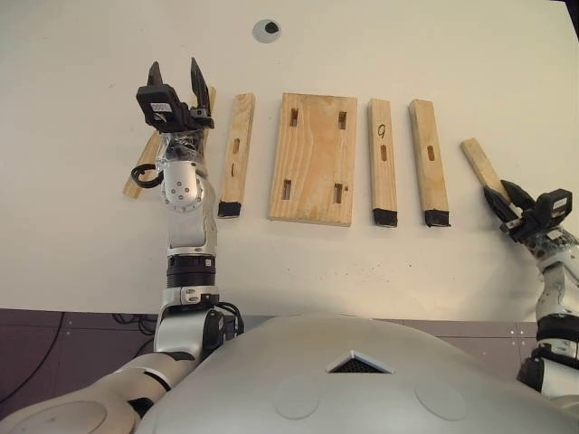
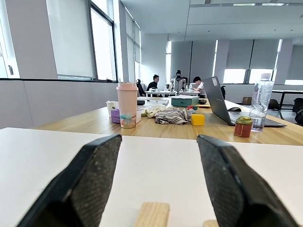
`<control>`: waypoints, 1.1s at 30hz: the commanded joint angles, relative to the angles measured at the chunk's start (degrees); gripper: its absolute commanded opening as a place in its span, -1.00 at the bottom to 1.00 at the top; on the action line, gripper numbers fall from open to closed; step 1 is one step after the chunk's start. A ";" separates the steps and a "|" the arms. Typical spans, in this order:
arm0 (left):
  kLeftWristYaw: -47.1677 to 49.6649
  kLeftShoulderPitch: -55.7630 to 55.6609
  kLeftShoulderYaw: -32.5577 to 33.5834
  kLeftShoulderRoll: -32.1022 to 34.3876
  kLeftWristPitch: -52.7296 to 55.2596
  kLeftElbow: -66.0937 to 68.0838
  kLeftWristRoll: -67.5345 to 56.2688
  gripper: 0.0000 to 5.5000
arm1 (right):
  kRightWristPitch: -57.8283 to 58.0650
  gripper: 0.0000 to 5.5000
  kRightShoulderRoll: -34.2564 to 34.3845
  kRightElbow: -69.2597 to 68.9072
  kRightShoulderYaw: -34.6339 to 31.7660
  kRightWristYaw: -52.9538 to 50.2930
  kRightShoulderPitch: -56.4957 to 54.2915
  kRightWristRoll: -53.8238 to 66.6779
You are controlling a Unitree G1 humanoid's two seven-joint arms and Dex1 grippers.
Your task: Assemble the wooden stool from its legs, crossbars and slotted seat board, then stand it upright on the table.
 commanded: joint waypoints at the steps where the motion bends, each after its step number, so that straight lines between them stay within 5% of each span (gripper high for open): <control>1: -11.77 -2.20 -2.94 -1.62 16.48 -13.47 -20.65 0.06 | 0.43 -0.52 10.88 -8.20 5.80 -6.27 -15.36 0.47; 7: -11.11 -8.51 -1.15 -1.54 41.10 -23.80 -48.37 0.06 | 8.53 -0.52 26.41 -33.52 22.79 -17.09 -22.31 -5.22; 25: -2.90 -9.55 3.21 -2.94 52.34 -27.14 -66.54 0.06 | 10.46 -0.52 21.76 -40.41 29.74 -13.54 -17.36 -8.74; 33: -2.77 -9.12 2.80 -1.92 51.96 -25.63 -65.21 -0.40 | 9.01 -0.52 21.06 -39.53 30.16 -12.81 -17.72 -8.71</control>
